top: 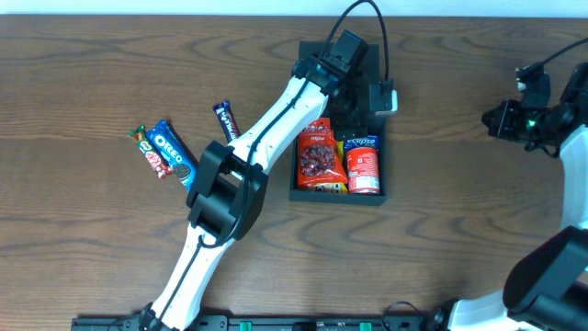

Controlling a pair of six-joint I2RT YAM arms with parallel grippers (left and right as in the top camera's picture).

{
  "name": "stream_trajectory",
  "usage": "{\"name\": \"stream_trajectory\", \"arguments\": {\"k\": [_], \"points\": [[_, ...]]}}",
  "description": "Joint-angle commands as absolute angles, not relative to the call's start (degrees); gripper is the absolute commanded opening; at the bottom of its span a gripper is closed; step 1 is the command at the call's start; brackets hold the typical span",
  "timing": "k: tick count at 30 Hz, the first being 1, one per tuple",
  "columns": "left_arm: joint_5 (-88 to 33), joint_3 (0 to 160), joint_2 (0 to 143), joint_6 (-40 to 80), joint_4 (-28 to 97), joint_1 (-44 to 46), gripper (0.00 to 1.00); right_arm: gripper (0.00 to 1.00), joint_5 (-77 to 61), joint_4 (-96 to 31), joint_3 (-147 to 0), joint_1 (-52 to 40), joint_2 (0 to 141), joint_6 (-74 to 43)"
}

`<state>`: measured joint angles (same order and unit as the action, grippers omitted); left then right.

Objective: Pack container
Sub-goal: 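Release the mints tin and withdraw the left gripper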

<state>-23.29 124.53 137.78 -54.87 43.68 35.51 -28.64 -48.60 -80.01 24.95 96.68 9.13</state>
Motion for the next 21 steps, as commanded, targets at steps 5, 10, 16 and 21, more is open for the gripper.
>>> {"name": "stream_trajectory", "arguments": {"k": [5,10,16,21], "points": [[-18.76,125.43,133.43,-48.58,41.76,35.53,0.95,0.02,-28.93,-48.62,-80.77,24.71,96.79,9.96],[-12.27,125.43,129.82,-45.91,41.74,35.11,0.06,0.02,-28.95,-48.64,-80.77,24.69,96.79,9.96],[1.26,125.43,126.06,-39.0,46.11,34.48,0.06,0.02,-29.69,-48.49,-80.77,24.29,97.21,10.07],[2.39,125.43,125.89,-30.81,53.25,30.65,0.06,0.02,-33.28,-48.73,-80.49,21.63,99.88,11.03]]}}
